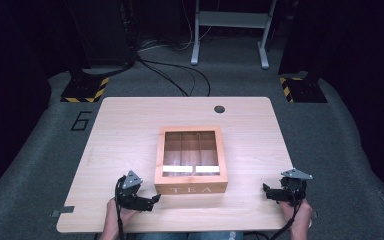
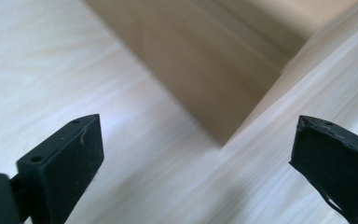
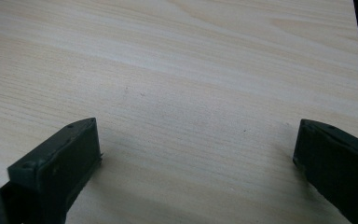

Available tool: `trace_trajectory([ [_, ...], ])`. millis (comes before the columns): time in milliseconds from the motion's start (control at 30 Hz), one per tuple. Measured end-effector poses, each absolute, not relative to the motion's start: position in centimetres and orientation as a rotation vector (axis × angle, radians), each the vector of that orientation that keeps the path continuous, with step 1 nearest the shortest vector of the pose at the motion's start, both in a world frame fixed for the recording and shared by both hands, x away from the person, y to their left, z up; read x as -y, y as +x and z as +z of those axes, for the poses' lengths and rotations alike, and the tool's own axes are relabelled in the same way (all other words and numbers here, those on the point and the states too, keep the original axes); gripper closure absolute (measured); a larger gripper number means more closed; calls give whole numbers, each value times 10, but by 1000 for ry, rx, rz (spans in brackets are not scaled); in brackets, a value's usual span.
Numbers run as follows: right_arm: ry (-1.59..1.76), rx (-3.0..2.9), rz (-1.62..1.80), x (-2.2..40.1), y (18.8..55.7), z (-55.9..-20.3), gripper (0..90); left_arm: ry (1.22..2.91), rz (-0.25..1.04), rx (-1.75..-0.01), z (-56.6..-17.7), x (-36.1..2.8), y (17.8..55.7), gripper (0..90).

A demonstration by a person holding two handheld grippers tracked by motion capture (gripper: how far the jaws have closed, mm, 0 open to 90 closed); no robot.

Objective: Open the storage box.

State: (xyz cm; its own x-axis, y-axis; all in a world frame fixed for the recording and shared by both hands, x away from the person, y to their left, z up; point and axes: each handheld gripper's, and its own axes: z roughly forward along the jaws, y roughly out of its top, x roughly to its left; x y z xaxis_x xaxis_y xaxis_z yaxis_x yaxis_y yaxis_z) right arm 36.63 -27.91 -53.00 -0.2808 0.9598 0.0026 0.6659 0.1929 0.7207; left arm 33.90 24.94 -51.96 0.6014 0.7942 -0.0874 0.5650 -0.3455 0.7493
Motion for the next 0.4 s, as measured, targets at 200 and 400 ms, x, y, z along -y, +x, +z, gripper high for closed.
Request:
trace_trajectory([
  [200,1516,-2022,863,279,366,-530,0,2084,423,-1119,-530,-257,338,4],
  [400,1512,-2028,861,279,366,-530,0,2134,488,-1108,-531,-258,340,2],
])
